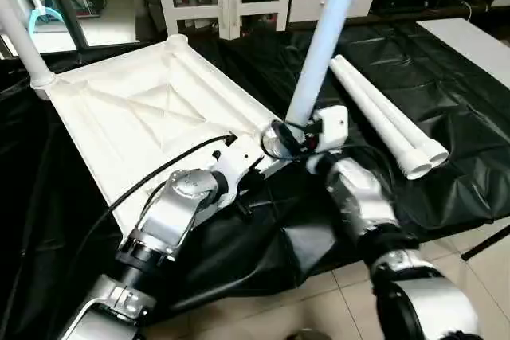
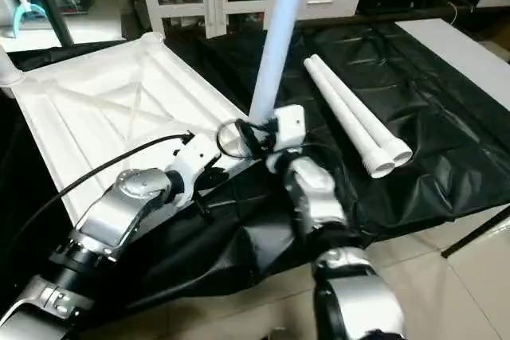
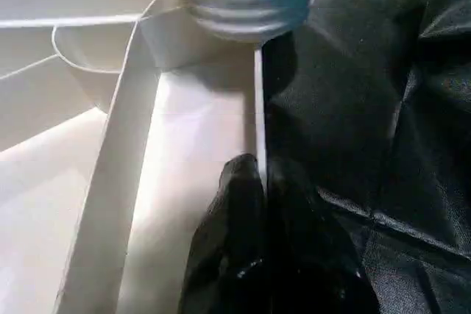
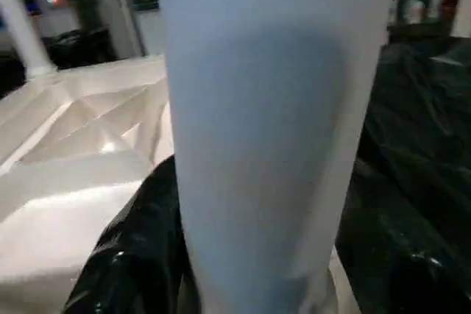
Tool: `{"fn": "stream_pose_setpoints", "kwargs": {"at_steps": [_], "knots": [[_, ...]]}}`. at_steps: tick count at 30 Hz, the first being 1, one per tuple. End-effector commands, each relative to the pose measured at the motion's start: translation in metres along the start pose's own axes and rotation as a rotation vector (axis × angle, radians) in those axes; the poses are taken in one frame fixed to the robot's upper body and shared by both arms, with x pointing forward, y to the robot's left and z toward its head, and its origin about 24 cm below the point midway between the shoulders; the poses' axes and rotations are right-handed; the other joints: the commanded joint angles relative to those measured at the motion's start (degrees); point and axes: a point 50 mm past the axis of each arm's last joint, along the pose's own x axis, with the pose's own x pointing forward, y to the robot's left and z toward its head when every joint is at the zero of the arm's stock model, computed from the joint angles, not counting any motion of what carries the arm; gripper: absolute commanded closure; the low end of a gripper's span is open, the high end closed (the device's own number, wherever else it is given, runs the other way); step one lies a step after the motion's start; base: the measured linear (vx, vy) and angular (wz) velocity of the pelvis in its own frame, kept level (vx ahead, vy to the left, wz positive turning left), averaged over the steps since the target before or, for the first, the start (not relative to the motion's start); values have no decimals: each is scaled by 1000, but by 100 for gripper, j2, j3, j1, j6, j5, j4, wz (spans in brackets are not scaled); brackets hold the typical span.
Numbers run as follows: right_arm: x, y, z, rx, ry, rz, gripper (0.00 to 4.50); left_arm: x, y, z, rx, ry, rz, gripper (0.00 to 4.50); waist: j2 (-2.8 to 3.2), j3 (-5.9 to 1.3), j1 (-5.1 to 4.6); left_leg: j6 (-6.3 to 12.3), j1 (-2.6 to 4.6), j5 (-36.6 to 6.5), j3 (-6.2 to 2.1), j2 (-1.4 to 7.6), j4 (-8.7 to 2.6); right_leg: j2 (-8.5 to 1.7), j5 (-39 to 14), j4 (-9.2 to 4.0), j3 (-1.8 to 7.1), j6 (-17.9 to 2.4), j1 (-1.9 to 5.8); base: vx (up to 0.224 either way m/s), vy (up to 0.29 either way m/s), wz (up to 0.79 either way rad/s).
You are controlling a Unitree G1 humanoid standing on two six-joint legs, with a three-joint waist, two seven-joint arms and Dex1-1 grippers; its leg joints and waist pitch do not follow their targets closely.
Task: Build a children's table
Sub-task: Insert table leg to table base
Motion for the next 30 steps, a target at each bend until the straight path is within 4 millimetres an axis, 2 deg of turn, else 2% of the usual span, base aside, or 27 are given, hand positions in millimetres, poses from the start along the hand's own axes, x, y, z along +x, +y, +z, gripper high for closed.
{"fn": "stream_pose_setpoints", "kwargs": {"at_steps": [1, 4, 6, 9, 10, 13, 15, 17, 18, 24, 28, 29, 30], "knots": [[-6, -8, 3, 17, -26, -14, 136, -3, 2, -18, -30, 46, 14, 450, 21, -354, 47, 672, 84, -639, -183, 343, -438, -289, 123, -332, 153, -1803, 275, 0, 0, 0], [-9, -14, 11, 68, -80, -9, 129, -4, 1, -18, -31, 39, 9, 450, 26, -354, 33, 666, 88, -745, -189, 349, -442, -286, -40, -340, 151, -1804, 277, 0, 0, 0], [-10, -19, 14, 92, -85, -7, 158, -3, 1, -17, -28, 35, 5, 450, 25, -352, 34, 685, 91, -716, -187, 345, -438, -282, -62, -339, 151, -1793, 274, 0, 0, 0], [-10, -23, 15, 93, -86, -26, 178, -3, 1, -17, -28, 33, 3, 450, 36, -362, 54, 725, 93, -497, -182, 345, -419, -281, 104, -313, 145, -1822, 266, 0, 0, 0], [-10, -24, 17, 98, -89, -33, 204, -3, 1, -16, -28, 31, 3, 450, 33, -365, 57, 747, 94, -455, -179, 342, -415, -281, 138, -310, 143, -1834, 265, 0, 0, 0], [-9, -25, 20, 109, -101, -30, 215, -4, 2, -16, -27, 30, 5, 450, 31, -363, 62, 767, 91, -466, -179, 340, -411, -285, 68, -315, 142, -1829, 269, 0, 0, 0], [-8, -25, 20, 110, -104, -27, 241, -4, 2, -17, -27, 30, 5, 450, 32, -367, 62, 775, 96, -451, -180, 341, -407, -284, 60, -311, 141, -1822, 268, 0, 0, 0], [-8, -25, 21, 112, -106, -25, 246, -5, 3, -17, -27, 31, 6, 450, 37, -368, 67, 799, 97, -398, -181, 343, -403, -282, 111, -303, 140, -1829, 267, 0, 0, 0], [-8, -25, 21, 110, -108, -23, 250, -6, 3, -18, -26, 32, 7, 450, 7, -369, 64, 818, 90, -375, -177, 338, -402, -276, 135, -302, 136, -1829, 271, 0, 0, 0], [-8, -26, 24, 106, -125, -18, 262, -7, 4, -19, -23, 33, 12, 450, 29, -370, 73, 854, 91, -314, -180, 338, -393, -280, 127, -293, 133, -1827, 269, 0, 0, 0], [-9, -34, 42, 310, -269, -12, 262, -7, 2, -14, 35, -20, -24, 450, 29, -372, 88, 910, 94, -354, -188, 347, -401, -288, 177, -287, 146, -1834, 289, 0, 0, 0], [-12, -40, 55, 529, -369, 41, 263, -8, -2, -12, 72, -51, -70, 450, 31, -366, 93, 929, 98, -329, -190, 340, -404, -275, 194, -291, 139, -1839, 289, 0, 0, 0], [-12, -40, 55, 529, -369, 41, 263, -8, -2, -12, 72, -51, -70, 450, 20, -364, 88, 982, 95, -340, -185, 324, -406, -262, 236, -294, 143, -1840, 315, 0, 0, 0]]}}
